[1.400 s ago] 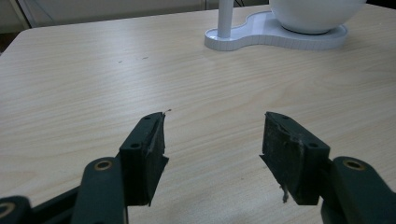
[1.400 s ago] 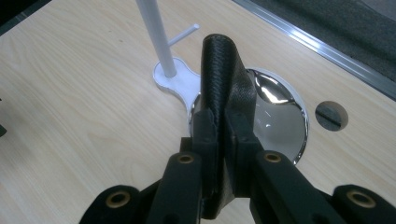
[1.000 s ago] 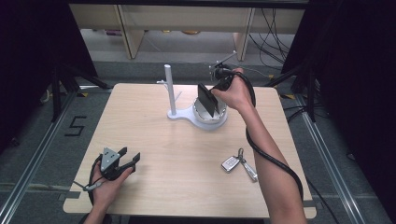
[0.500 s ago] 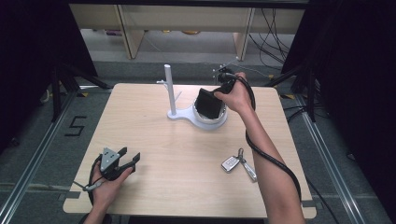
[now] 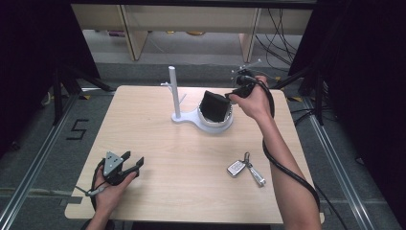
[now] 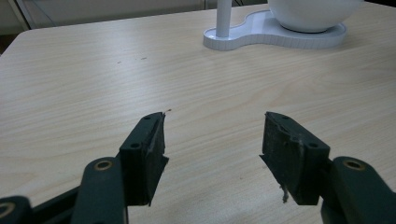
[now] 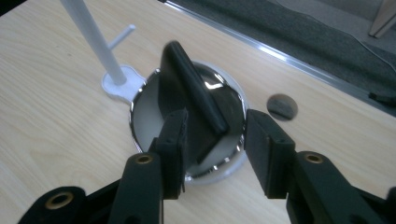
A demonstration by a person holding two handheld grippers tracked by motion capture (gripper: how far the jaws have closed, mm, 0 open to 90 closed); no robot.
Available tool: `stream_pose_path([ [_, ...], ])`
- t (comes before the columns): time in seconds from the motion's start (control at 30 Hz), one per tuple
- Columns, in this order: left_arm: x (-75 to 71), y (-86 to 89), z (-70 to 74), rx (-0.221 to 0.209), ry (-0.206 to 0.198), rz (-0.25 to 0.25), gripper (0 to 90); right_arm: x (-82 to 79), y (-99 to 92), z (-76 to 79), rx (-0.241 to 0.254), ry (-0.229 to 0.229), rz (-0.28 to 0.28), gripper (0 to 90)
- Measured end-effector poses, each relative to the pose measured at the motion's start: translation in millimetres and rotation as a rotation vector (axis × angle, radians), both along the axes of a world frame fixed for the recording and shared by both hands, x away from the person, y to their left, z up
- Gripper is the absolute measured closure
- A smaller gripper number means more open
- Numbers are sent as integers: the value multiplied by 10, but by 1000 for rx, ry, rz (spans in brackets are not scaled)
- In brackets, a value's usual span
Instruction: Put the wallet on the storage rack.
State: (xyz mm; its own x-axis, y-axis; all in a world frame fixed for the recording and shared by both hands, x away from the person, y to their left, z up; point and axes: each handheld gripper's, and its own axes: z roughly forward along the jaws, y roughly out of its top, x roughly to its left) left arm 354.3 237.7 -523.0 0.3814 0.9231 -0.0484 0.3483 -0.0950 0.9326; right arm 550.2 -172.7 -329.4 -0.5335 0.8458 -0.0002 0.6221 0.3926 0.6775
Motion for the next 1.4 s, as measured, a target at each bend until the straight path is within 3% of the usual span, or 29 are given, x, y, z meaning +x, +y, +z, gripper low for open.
stream_pose_path([
  [0.13,0,0,0,1,0,1,389,-132,-207,-13,-14,18,-33,561],
  [0.23,0,1,0,0,4,3,392,-258,-362,-81,28,49,-83,521],
  [0.3,2,0,0,0,6,5,395,-357,-484,-143,54,68,-84,513],
  [0.47,5,-5,-1,-1,5,7,396,-646,-696,-382,100,108,-144,513],
  [0.5,8,-7,-3,-1,5,5,396,-692,-736,-424,99,129,-145,515],
  [0.53,6,-11,-1,2,8,8,397,-732,-812,-503,77,114,-132,517],
  [0.6,5,-14,1,8,11,8,397,-822,-841,-594,107,143,-164,533],
  [0.63,6,-15,1,8,11,9,397,-853,-893,-648,83,148,-148,534],
  [0.67,12,-15,-3,6,9,8,398,-906,-896,-692,106,178,-174,542],
  [0.73,12,-14,0,11,14,10,398,-967,-940,-797,96,199,-183,560],
  [0.77,14,-14,0,10,14,10,398,-1000,-963,-844,86,212,-164,566],
  [0.9,13,-10,-3,5,10,13,397,-1153,-966,-1014,73,224,-184,597],
  [0.93,13,-10,-3,5,10,13,397,-1185,-982,-1037,77,235,-160,616],
  [1.17,5,-9,-1,2,6,13,397,-1347,-1019,-1113,73,228,-219,649],
  [1.23,7,-4,-3,0,3,12,396,-1356,-1049,-1118,107,222,-194,649],
  [1.27,6,-4,-2,-1,3,14,396,-1364,-1050,-1105,98,237,-210,647],
  [1.4,8,-7,-3,0,5,14,396,-1363,-1074,-1107,104,222,-186,644],
])
